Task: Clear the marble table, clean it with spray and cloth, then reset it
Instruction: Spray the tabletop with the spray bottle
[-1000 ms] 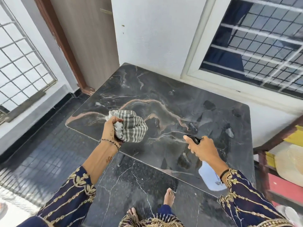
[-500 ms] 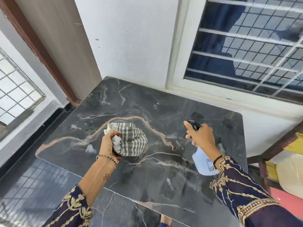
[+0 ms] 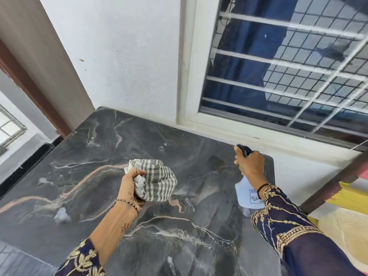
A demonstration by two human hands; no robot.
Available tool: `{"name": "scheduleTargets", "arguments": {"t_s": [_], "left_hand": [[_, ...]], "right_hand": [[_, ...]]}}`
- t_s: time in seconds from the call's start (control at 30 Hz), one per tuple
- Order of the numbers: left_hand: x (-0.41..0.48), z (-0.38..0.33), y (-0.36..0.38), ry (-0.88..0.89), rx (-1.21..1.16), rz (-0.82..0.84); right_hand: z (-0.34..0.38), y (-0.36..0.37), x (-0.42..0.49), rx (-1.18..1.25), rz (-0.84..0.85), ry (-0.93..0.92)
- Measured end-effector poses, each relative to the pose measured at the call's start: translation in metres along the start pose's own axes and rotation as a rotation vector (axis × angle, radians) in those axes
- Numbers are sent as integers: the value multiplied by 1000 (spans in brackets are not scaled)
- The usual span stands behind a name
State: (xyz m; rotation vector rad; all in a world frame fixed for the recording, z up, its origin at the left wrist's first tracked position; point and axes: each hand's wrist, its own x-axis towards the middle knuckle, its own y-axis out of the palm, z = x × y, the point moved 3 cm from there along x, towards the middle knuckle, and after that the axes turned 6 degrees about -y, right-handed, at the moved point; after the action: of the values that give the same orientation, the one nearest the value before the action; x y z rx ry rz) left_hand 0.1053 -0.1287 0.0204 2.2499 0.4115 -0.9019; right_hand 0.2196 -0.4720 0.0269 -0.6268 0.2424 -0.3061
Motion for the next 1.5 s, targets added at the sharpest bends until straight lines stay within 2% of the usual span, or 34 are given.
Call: {"name": "scheduleTargets", "arguments": {"t_s": [0.07,0.23,0.47,0.63,0.87,0.97,1.13,1.37,1.5], "left_hand": [[2,5,11,2,8,12],[-2,13,25,14,-20,68],[-16,26,4,-41,30,85],[-49,32,-25,-34,45,111],[-107,33,-80,20,10,111],[-132,35,-104,49,8,106],[-163,43,-121,42,-20,141],[-171,53,-136,27,3,146],[-166,58,-144,46,2,129]], "right_hand": [[-15,-16,10,-17,-95,57],[-28,-53,-6,-42,-161,89],[-83,-86,-44,-21,-257,96],[-81,-102,-105,43,-287,147],[-77,-91,-177,164,-258,67],[-70,-81,-207,135,-186,49],[-60,-71,-247,243,-134,-14],[-89,-81,-293,50,-195,63],[-118,-91,-322,70,-164,107]]}}
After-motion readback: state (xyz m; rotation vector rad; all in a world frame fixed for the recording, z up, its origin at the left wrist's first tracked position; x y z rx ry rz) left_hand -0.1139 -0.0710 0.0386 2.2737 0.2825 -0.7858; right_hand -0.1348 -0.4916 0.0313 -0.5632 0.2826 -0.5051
